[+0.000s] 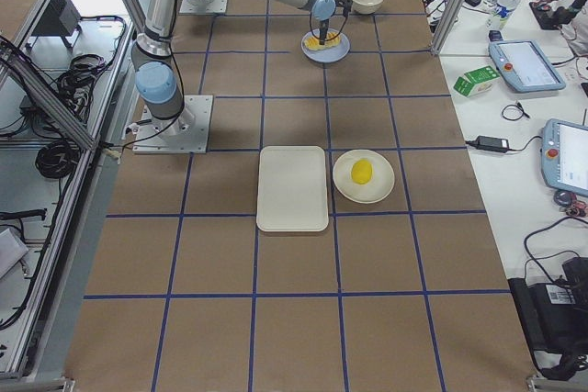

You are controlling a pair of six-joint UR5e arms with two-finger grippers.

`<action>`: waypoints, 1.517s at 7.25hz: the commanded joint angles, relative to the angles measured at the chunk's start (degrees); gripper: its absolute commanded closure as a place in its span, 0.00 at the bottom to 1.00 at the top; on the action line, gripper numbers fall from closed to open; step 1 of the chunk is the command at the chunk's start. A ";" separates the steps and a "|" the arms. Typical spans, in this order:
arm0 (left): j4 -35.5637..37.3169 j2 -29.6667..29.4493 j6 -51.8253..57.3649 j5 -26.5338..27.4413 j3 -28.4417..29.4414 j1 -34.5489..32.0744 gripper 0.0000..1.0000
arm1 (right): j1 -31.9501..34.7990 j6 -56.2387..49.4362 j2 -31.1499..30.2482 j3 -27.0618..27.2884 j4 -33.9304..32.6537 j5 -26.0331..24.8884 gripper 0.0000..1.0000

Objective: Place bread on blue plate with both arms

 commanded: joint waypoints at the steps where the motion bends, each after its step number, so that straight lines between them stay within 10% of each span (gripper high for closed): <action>1: 5.74 0.11 0.41 -0.49 -0.40 0.45 0.00 | -3.29 -2.79 -5.24 -0.30 7.57 -0.30 0.00; 5: 6.19 0.19 2.01 -0.57 -0.76 0.18 0.00 | -20.07 -19.04 -23.27 -0.04 29.57 0.40 0.00; 11: 4.19 0.37 2.62 -0.40 -0.41 -0.43 0.00 | -21.86 -21.27 -30.06 0.75 32.33 -0.56 0.00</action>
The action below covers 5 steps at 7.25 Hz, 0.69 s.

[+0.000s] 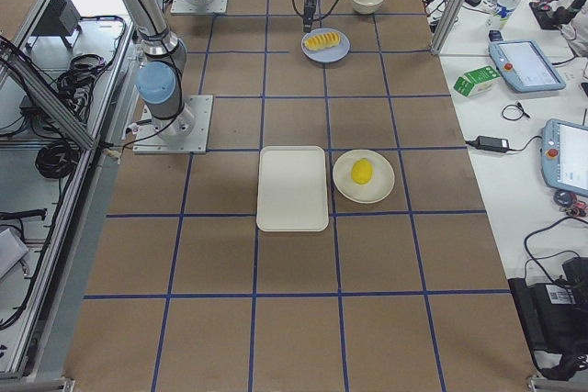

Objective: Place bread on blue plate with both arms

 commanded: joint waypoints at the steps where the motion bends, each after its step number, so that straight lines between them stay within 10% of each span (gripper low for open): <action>1: -2.20 -0.19 0.31 -0.23 0.96 -0.31 0.00 | -0.08 -0.23 -0.20 0.09 -0.06 -0.22 0.00; 5: -2.13 0.08 0.67 -0.14 1.05 -0.22 0.00 | -0.08 -0.32 -0.20 0.09 -0.06 -0.04 0.00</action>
